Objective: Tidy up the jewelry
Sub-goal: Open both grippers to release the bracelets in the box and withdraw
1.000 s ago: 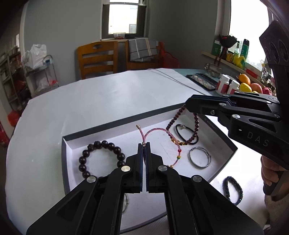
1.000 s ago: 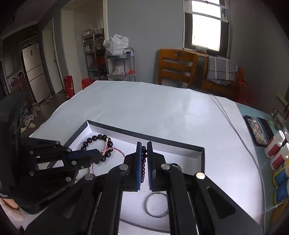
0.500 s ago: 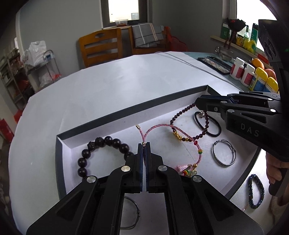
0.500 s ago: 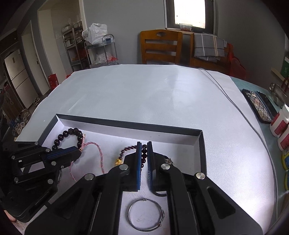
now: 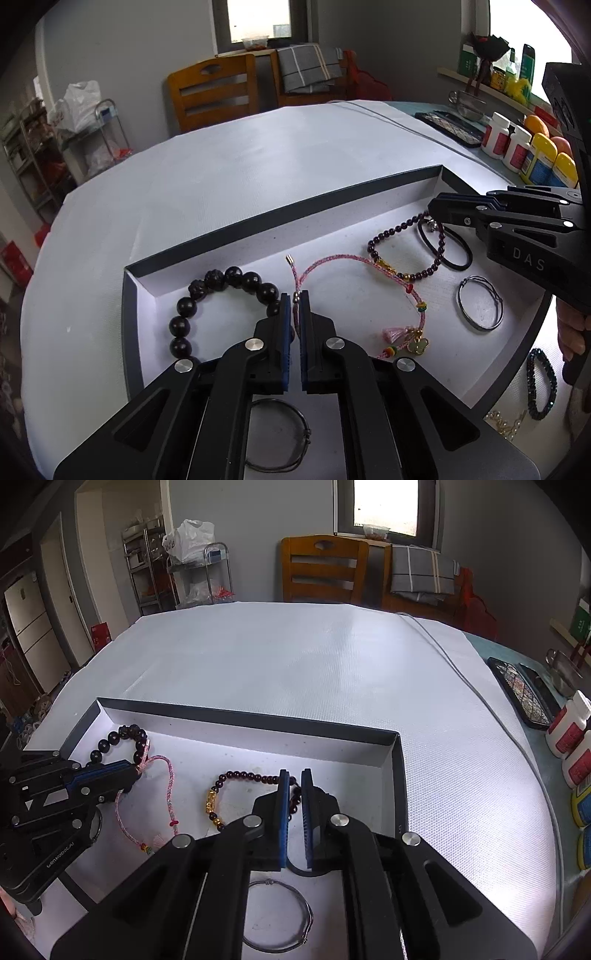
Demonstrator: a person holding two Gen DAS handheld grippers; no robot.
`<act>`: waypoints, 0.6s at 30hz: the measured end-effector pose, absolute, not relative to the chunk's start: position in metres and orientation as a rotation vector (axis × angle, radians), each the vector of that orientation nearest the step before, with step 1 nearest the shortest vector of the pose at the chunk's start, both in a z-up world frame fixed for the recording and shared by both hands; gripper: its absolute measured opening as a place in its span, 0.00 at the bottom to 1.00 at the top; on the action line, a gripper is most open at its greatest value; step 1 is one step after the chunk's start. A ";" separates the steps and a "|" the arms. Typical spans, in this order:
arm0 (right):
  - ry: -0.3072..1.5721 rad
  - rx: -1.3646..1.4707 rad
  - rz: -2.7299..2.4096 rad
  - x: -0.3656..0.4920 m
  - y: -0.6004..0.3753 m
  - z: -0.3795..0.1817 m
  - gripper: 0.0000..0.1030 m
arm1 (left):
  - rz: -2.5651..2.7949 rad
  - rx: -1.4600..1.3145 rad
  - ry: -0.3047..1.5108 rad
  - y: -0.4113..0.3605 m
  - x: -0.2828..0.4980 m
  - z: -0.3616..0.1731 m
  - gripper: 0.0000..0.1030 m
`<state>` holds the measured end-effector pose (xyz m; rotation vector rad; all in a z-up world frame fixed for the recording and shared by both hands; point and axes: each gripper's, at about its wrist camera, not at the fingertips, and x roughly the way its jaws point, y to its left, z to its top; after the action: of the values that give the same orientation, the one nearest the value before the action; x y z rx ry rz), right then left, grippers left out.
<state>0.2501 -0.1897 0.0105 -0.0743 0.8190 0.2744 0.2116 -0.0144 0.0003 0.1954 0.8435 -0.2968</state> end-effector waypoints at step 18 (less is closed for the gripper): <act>0.742 -0.084 0.301 0.234 -0.189 0.031 0.74 | -0.255 0.159 0.739 -0.005 0.199 0.023 0.73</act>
<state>0.2344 -0.1890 0.0314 -0.0844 0.7415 0.3008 0.1989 -0.0048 0.0229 0.1586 0.7390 -0.2553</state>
